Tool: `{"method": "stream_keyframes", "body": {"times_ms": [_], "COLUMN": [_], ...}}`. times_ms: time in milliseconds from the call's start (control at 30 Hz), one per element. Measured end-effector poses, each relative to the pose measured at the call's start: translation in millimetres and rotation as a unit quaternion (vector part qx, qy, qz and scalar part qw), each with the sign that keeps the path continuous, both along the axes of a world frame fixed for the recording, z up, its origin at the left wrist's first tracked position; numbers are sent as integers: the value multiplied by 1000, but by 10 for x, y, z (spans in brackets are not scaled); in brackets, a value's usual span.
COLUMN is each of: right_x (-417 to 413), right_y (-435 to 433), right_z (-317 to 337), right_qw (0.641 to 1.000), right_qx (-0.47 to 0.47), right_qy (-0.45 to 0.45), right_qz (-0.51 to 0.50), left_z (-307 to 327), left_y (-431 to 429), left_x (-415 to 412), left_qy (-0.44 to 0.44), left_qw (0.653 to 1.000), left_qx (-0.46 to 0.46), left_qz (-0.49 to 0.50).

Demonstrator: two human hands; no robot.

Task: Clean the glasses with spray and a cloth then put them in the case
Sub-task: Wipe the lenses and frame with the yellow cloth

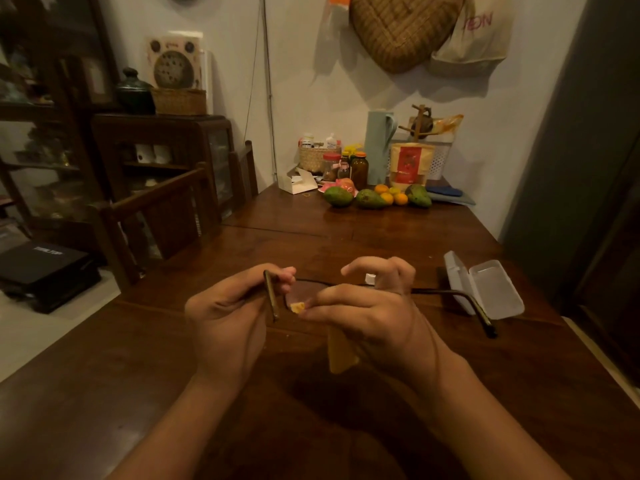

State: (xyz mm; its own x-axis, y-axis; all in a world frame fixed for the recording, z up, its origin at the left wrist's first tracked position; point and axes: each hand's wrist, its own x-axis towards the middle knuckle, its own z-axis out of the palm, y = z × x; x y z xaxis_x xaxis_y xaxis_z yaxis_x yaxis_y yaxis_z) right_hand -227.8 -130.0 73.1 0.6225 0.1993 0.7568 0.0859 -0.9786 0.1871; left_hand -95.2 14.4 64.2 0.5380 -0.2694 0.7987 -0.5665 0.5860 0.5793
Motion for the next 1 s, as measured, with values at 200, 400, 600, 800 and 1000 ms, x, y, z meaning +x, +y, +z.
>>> {"method": "stream_keyframes", "body": {"times_ms": [200, 400, 600, 800, 1000], "right_x": [-7, 60, 46, 88, 91], "right_y": [3, 105, 79, 100, 160], "right_z": [-15, -138, -131, -121, -137], "right_qw": [997, 993, 991, 977, 982], "right_qx": [-15, -16, 52, 104, 111], "right_qy": [-38, 13, 34, 107, 81], "right_qz": [-72, -116, -116, -154, -130], "left_z": [56, 46, 1, -13, -15], "left_y": [16, -20, -40, -53, -60], "left_x": [-53, -84, -33, -72, -82], "left_qy": [19, 57, 51, 31, 48], "left_qw": [1000, 998, 997, 993, 990], "left_qx": [2, 5, 14, 52, 64], "left_qz": [6, 14, 59, 105, 113]}}
